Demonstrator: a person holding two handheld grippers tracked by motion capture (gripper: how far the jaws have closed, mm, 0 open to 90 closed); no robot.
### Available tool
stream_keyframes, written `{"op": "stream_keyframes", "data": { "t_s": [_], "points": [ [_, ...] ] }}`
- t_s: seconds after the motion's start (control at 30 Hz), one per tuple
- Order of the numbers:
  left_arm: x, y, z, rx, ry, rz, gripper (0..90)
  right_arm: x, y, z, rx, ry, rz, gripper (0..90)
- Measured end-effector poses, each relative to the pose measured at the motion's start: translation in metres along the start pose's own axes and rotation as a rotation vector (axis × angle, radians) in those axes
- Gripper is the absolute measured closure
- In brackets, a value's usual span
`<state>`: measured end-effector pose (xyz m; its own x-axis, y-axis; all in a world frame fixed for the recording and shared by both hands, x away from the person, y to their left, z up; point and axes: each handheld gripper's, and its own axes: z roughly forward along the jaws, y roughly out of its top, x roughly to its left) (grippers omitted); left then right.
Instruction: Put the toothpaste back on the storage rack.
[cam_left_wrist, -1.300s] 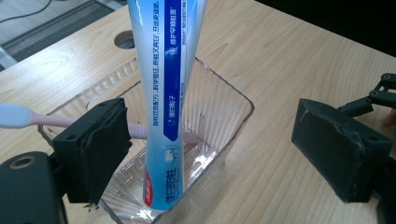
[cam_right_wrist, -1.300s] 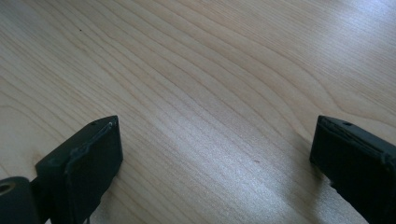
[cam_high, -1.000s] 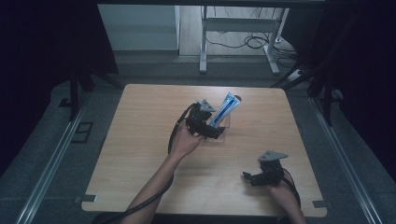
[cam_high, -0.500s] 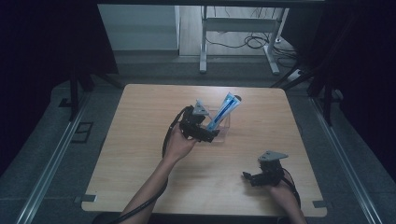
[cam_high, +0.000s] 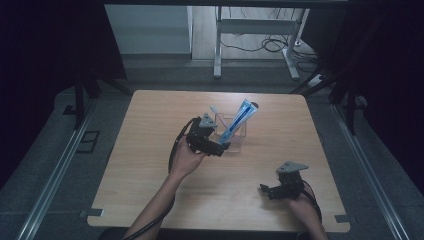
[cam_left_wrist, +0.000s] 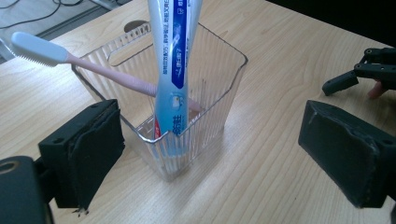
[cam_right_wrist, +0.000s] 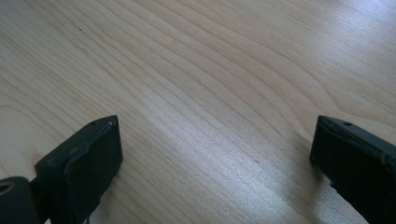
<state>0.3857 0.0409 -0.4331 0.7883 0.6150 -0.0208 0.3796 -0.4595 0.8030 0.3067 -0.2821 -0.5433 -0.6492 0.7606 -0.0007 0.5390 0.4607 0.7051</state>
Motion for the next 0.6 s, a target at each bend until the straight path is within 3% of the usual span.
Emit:
{"op": "stream_keyframes", "data": {
  "t_s": [0.6],
  "points": [
    [0.001,-0.021,-0.022,-0.002,0.024,-0.01,7.1,0.0,0.0,0.0,0.001,0.0,0.001,2.2]
  ]
}}
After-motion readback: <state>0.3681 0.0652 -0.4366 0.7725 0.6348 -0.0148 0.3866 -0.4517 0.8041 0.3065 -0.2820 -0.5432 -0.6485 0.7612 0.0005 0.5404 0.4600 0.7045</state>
